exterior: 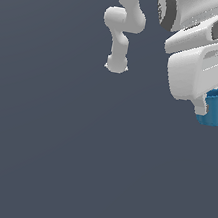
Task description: Pick up the object and move it to a goal position.
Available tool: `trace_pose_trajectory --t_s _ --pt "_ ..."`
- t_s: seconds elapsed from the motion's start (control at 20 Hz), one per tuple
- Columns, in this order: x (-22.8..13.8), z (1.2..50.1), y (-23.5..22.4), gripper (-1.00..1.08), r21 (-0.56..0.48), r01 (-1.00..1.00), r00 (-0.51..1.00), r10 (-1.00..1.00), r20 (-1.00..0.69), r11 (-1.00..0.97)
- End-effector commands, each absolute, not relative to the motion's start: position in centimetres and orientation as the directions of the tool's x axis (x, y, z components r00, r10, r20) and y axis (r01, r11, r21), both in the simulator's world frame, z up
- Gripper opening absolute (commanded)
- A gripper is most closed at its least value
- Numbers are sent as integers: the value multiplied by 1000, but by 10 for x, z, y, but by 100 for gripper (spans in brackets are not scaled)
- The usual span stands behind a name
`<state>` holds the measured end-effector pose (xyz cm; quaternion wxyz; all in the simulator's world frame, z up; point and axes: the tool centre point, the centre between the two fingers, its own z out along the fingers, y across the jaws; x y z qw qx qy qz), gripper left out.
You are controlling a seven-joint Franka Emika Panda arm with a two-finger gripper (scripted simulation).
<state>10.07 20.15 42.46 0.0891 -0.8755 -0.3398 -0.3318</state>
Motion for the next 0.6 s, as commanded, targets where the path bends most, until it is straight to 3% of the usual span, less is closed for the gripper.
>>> trace_pose_trajectory --t_s 0.0,0.55 --pt "97 441 206 -100 80 670 518 542 662 -738" --pt "90 469 211 -100 95 695 467 548 693 -713"
